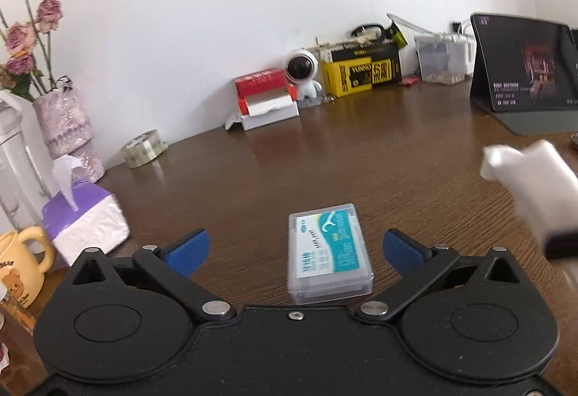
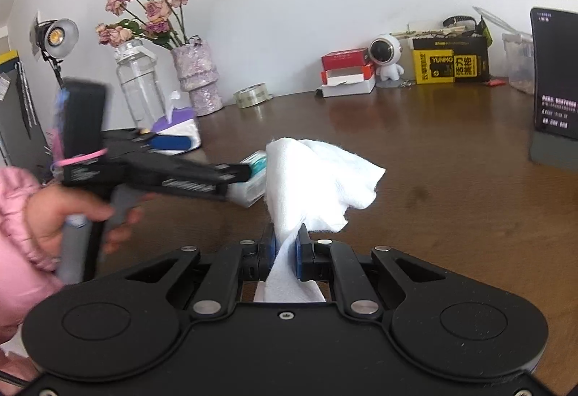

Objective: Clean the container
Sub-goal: 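Lower the floss box onto the table and open the left gripper while the right gripper drops the wipe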

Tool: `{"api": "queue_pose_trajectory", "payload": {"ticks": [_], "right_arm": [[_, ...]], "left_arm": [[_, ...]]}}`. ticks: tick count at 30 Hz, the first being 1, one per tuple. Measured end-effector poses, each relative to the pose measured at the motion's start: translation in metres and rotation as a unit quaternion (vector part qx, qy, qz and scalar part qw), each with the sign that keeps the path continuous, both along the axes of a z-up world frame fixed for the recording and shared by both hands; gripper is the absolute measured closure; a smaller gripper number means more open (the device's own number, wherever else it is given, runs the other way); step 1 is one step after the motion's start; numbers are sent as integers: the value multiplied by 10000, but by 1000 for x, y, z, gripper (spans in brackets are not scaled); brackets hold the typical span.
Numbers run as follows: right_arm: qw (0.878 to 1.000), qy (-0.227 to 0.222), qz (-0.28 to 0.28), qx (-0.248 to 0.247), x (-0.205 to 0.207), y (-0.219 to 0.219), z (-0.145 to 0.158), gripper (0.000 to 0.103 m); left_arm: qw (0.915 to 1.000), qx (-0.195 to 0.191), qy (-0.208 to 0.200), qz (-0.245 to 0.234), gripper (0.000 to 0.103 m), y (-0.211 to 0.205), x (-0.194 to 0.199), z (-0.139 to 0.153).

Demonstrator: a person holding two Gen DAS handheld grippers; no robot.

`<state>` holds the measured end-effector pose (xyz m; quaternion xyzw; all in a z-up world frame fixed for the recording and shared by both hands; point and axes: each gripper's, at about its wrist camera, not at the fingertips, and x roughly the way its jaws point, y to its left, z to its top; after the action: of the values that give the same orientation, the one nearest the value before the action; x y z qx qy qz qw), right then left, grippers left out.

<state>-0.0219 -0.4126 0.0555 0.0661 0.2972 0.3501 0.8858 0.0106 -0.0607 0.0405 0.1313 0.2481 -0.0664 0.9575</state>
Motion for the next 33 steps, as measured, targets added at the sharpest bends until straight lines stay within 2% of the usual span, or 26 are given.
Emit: {"api": "queue_pose_trajectory", "payload": {"ticks": [4, 8, 17, 24, 25, 26, 28, 30, 31, 32, 33], "right_arm": [[9993, -178, -160, -296, 26, 11, 11, 93], [9983, -151, -190, -527, 60, 30, 14, 93], [9909, 236, -468, -1240, 122, 67, -15, 91], [9876, 343, -649, -1384, 133, 79, -26, 90], [9879, 351, -655, -1364, 134, 79, -26, 85], [9881, 356, -681, -1330, 134, 78, -26, 70], [9886, 335, -733, -1269, 134, 76, -25, 48], [9894, 271, -769, -1202, 132, 73, -22, 42], [9897, 238, -801, -1160, 129, 71, -20, 31], [9901, 180, -832, -1117, 125, 69, -17, 16], [9908, 120, -835, -1059, 118, 67, -13, 7]], "left_arm": [[9997, -171, -129, 104, 0, 13, -10, 7], [9988, -359, -145, 290, 0, 24, -17, 12], [9984, -469, -159, 289, 0, 33, -22, 15], [9982, -527, -109, 254, 0, 37, -24, 12], [9982, -531, -99, 257, 0, 36, -23, 12], [9982, -541, -99, 251, 0, 36, -24, 12], [9981, -558, -107, 220, 0, 36, -24, 12], [9982, -552, -104, 193, 0, 35, -25, 11], [9983, -545, -97, 183, 0, 35, -25, 11], [9983, -543, -82, 178, 0, 35, -25, 10], [9983, -548, -61, 175, 0, 36, -24, 9]]}}
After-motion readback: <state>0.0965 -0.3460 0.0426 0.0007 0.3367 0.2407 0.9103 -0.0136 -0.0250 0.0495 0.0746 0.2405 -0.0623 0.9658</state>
